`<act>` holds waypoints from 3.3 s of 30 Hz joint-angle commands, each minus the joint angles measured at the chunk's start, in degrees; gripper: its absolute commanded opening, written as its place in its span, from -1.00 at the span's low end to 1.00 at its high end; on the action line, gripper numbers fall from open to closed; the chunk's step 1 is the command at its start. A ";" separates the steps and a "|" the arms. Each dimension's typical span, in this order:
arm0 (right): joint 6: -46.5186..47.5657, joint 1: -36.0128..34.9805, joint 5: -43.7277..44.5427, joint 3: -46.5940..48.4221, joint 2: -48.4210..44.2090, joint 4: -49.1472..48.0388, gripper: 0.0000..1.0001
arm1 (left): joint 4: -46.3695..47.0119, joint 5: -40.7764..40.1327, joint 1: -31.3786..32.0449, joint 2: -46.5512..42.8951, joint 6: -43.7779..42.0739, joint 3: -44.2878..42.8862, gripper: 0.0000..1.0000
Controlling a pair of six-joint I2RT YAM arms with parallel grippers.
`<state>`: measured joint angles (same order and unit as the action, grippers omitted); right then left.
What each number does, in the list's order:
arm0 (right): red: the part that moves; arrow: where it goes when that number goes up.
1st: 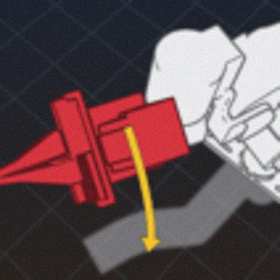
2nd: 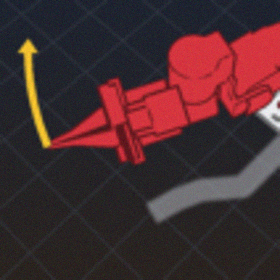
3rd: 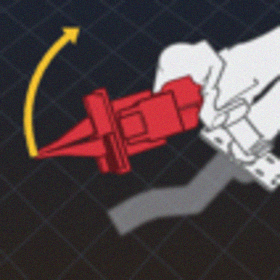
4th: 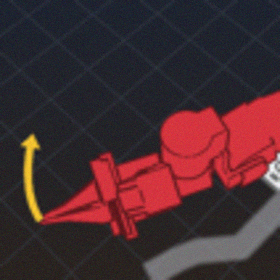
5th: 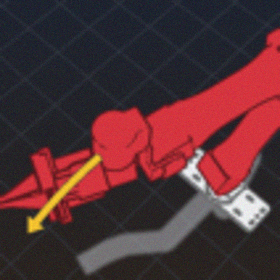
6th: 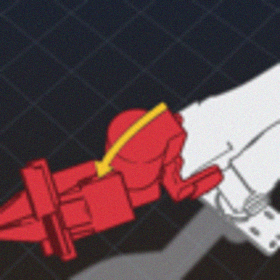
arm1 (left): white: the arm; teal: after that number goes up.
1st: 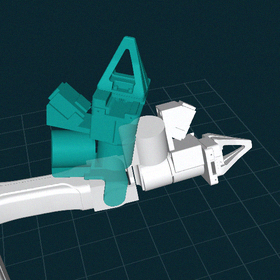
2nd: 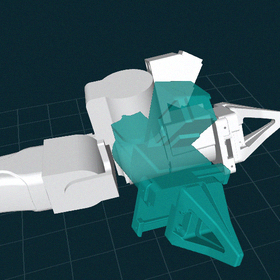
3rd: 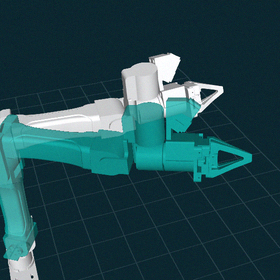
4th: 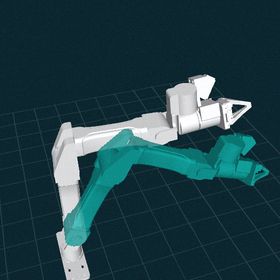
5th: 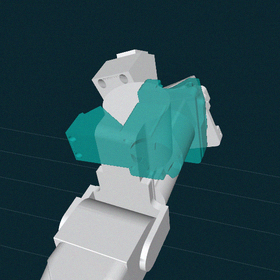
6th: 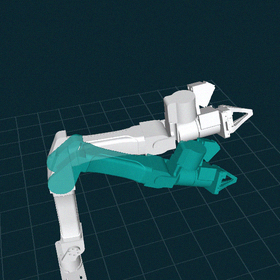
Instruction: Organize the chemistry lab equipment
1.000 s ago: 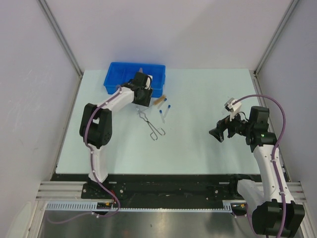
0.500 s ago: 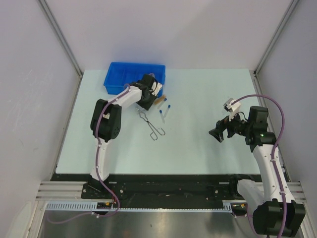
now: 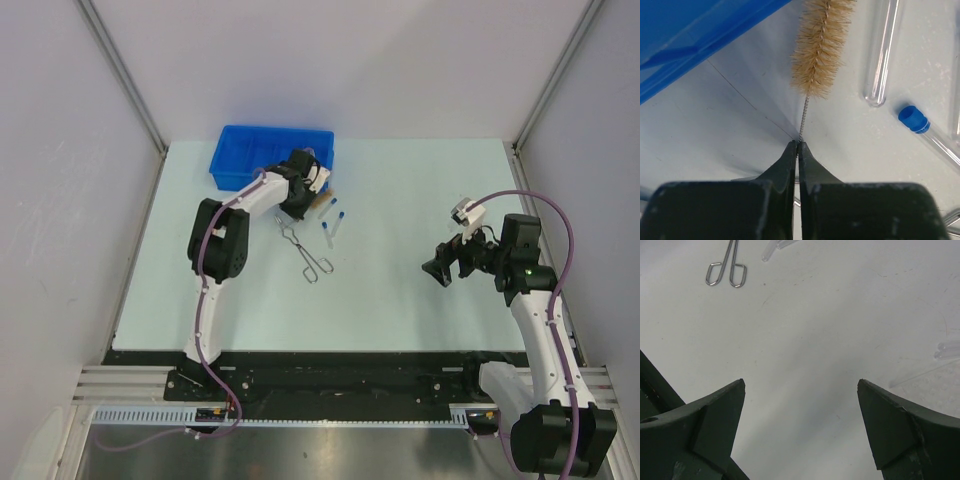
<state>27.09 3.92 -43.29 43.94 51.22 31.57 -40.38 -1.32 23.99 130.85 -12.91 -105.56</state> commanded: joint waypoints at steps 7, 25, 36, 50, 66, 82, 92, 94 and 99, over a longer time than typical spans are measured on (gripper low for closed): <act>0.95 -0.23 0.66 0.18 -0.16 -0.63 0.99 | 6.71 5.54 0.18 -7.88 -0.98 9.48 -1.00; 1.30 -0.23 1.10 0.09 -0.42 -0.28 0.99 | 11.02 9.23 0.71 -23.53 -1.24 18.54 -1.00; 1.39 -0.23 1.28 0.18 -0.33 -0.28 0.99 | 11.55 11.43 1.24 -32.40 -1.60 22.67 -1.00; 1.65 -0.23 1.36 0.09 -0.68 -0.02 0.99 | 12.96 12.22 1.68 -41.81 -1.60 27.25 -1.00; 1.91 -0.23 1.19 0.09 -1.30 0.16 0.99 | 16.65 12.22 -6.66 -44.19 5.16 26.63 -1.00; 2.09 -1.02 1.19 0.09 -1.47 0.33 1.00 | 14.19 11.52 -19.06 -28.90 11.32 14.17 -1.00; 2.26 -1.55 1.36 0.09 -0.95 0.33 0.99 | 10.15 8.18 -22.05 -17.21 11.94 2.38 -1.00; 2.26 -1.55 1.45 0.09 -0.77 0.42 1.00 | 9.45 7.57 -22.23 -15.11 11.85 -0.25 -1.00; 2.35 -1.64 1.45 0.09 -0.42 0.42 0.99 | 6.72 5.89 -22.76 -10.80 11.76 -6.23 -1.00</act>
<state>28.60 2.61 -42.26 43.94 50.57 32.36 -31.29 6.17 1.78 117.82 -1.23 -105.58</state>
